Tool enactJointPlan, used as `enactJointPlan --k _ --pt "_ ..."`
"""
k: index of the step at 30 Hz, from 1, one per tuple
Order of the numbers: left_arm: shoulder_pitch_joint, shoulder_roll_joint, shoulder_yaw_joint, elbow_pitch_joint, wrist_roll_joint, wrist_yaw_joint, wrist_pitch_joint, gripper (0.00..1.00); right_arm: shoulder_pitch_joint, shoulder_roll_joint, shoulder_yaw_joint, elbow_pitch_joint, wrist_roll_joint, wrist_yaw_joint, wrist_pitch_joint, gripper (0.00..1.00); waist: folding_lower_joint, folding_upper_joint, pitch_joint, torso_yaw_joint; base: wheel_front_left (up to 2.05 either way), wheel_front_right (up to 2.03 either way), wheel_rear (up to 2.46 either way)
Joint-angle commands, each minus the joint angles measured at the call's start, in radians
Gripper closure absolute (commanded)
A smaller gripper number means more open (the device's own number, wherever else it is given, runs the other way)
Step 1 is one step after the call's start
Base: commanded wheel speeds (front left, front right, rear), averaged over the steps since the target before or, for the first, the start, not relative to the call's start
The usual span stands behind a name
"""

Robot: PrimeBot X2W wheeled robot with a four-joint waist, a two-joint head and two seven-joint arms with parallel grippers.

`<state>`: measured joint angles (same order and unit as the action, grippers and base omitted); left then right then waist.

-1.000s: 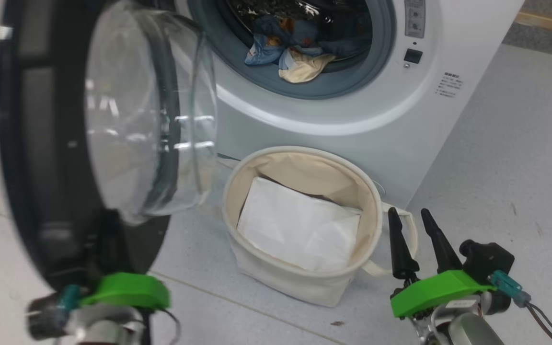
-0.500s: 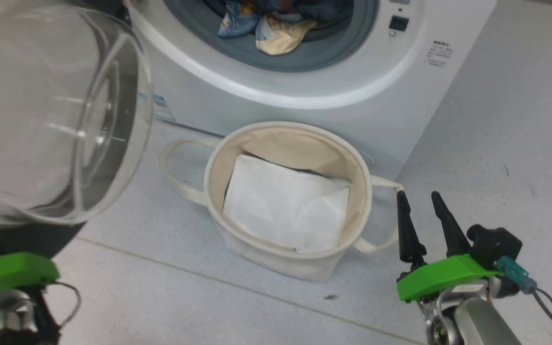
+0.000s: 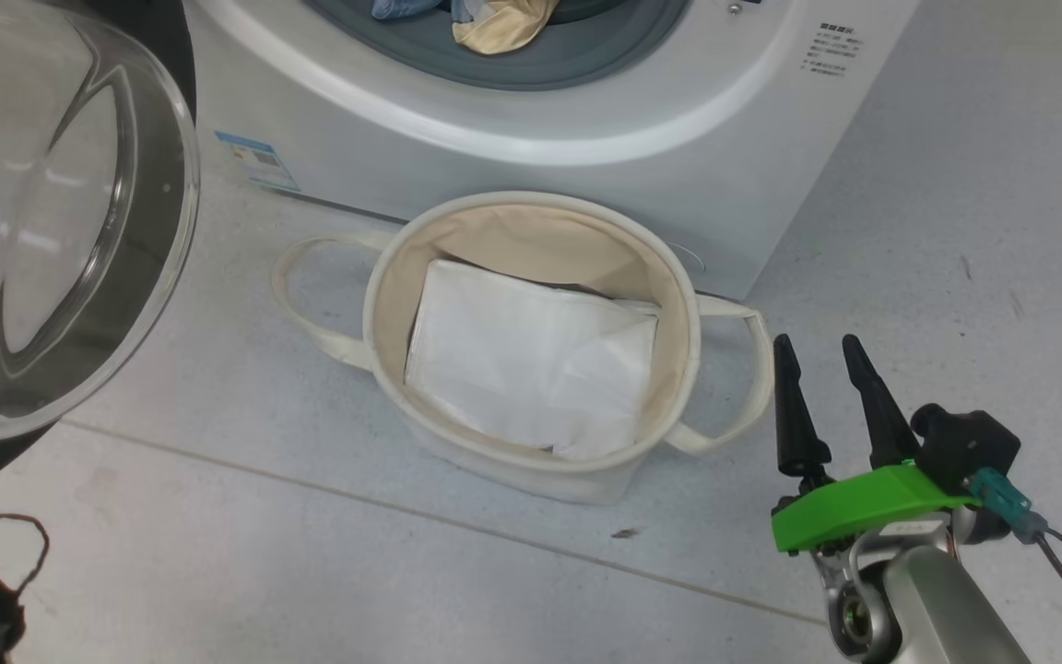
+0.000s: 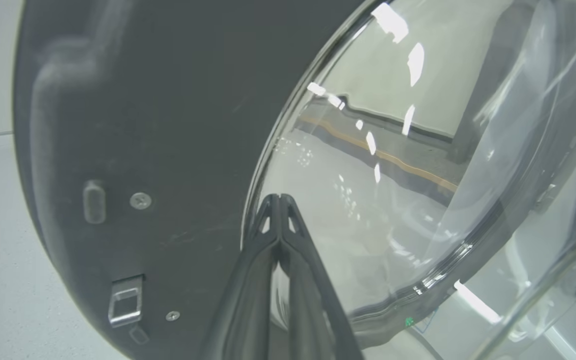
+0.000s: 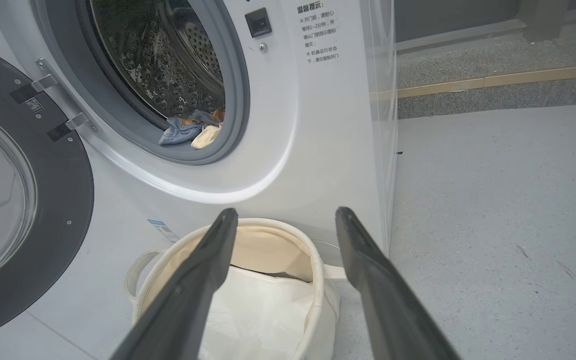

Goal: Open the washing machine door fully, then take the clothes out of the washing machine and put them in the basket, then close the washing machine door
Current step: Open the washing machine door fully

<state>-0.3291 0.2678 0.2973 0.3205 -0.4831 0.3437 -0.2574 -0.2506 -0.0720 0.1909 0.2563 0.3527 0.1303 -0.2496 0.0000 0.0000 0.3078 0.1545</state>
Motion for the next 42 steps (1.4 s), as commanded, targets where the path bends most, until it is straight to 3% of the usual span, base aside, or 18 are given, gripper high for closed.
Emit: enactJointPlan --k 1,13,20,30,39,41,42 --pt "-0.026 0.022 0.036 -0.019 0.023 -0.019 -0.004 1.00 -0.020 0.002 0.021 -0.032 -0.002 0.000 -0.012 0.00 0.0000 0.0000 -0.005 -0.002 0.00 0.00 0.00" --pt "0.046 -0.121 -0.024 -0.080 0.129 -0.139 -0.004 1.00 -0.013 0.014 -0.001 -0.036 0.018 0.000 -0.012 0.00 0.0000 0.0000 -0.098 -0.023 0.00 0.00 0.00" --pt "0.106 -0.185 -0.158 -0.150 0.140 -0.231 -0.003 1.00 0.005 0.020 -0.023 -0.061 0.025 0.000 -0.012 0.00 0.0000 0.0000 -0.156 -0.051 0.00 0.00 0.00" --pt "0.164 -0.210 -0.375 -0.237 0.135 -0.312 0.030 0.98 0.055 0.021 -0.038 -0.109 0.031 0.000 -0.012 0.00 0.0000 0.0000 -0.206 -0.097 0.00 0.00 0.00" --pt "0.215 -0.214 -0.472 -0.183 0.149 -0.328 0.027 0.86 0.105 0.022 -0.049 -0.110 0.037 0.000 -0.012 0.00 0.0000 0.0000 -0.256 -0.133 0.00 0.00 0.00" --pt "0.221 -0.212 -0.489 -0.168 0.163 -0.331 0.023 0.70 0.112 0.022 -0.046 -0.108 0.032 0.000 -0.012 0.00 0.0000 0.0000 -0.264 -0.136 0.00 0.00 0.00" --pt "0.224 -0.212 -0.495 -0.162 0.165 -0.332 0.022 0.54 0.116 0.022 -0.044 -0.107 0.030 0.000 -0.012 0.00 0.0000 0.0000 -0.267 -0.138 0.00 0.00 0.00"
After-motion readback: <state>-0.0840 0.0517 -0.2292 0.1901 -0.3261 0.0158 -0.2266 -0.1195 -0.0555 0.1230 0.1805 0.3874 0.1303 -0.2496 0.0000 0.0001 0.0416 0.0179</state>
